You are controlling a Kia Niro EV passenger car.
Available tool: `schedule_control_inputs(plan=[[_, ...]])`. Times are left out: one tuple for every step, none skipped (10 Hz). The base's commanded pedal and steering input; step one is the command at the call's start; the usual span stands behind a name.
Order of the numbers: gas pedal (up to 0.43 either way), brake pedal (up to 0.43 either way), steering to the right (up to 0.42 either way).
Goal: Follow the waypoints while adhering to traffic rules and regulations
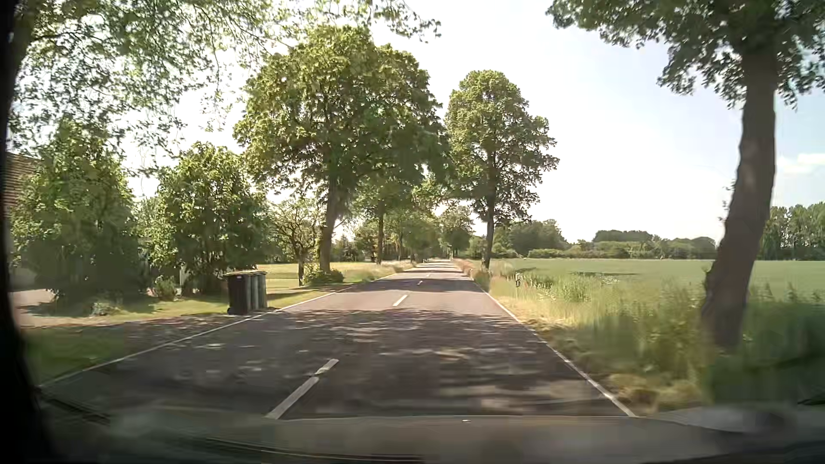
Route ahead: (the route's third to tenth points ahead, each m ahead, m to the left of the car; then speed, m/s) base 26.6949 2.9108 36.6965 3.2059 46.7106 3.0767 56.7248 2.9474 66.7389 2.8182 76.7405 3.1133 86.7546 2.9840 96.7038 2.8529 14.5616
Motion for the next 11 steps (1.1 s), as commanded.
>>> schedule_control_inputs(plan=[[0.488, 0.006, -0.007], [0.488, 0.006, -0.007], [0.488, 0.006, -0.007], [0.488, 0.006, -0.002], [0.488, 0.006, 0.002], [0.488, 0.006, 0.004], [0.488, 0.006, 0.004], [0.488, 0.006, 0.004], [0.488, 0.006, 0.003], [0.488, 0.006, 0.004], [0.488, 0.006, 0.003]])
